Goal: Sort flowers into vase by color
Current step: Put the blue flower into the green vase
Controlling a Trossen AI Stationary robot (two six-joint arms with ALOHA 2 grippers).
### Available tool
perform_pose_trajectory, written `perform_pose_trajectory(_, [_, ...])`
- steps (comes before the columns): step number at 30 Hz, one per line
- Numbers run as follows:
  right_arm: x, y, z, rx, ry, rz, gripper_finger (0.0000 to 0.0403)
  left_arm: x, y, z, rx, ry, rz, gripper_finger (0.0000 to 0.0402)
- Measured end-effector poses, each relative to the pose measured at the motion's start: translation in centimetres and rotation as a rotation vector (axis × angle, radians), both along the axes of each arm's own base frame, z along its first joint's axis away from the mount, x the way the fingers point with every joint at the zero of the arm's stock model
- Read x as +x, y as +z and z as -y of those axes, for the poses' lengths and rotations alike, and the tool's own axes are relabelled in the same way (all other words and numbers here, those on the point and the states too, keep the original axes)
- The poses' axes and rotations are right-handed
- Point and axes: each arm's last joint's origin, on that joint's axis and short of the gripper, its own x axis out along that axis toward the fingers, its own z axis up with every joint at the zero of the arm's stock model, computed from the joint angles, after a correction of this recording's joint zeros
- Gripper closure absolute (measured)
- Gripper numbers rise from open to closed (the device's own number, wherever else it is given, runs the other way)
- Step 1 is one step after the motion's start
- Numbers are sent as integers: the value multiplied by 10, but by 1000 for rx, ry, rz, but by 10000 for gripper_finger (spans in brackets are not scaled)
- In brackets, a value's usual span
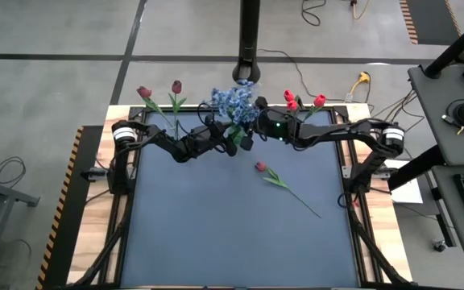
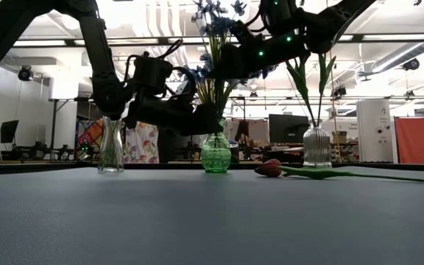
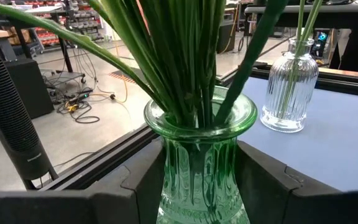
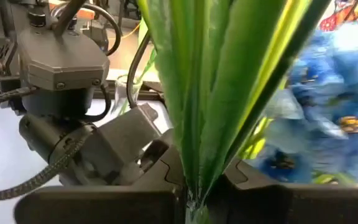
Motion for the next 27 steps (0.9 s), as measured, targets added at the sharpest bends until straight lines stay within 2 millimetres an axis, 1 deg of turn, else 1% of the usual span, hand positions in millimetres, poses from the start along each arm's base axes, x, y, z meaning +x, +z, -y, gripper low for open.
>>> perform_pose_trajectory(6, [7,-7,2,20,-2,-10,380,0,0,0,0,0,0,240])
perform_pose_trajectory(15, [7,-8,2,39,-6,-15,380,0,0,0,0,0,-1,240])
perform_pose_trajectory(21, [11,-20,5,59,-20,-45,380,0,0,0,0,0,0,240])
perform_pose_trajectory(27, [11,-26,8,45,-84,-73,380,0,0,0,0,0,0,240])
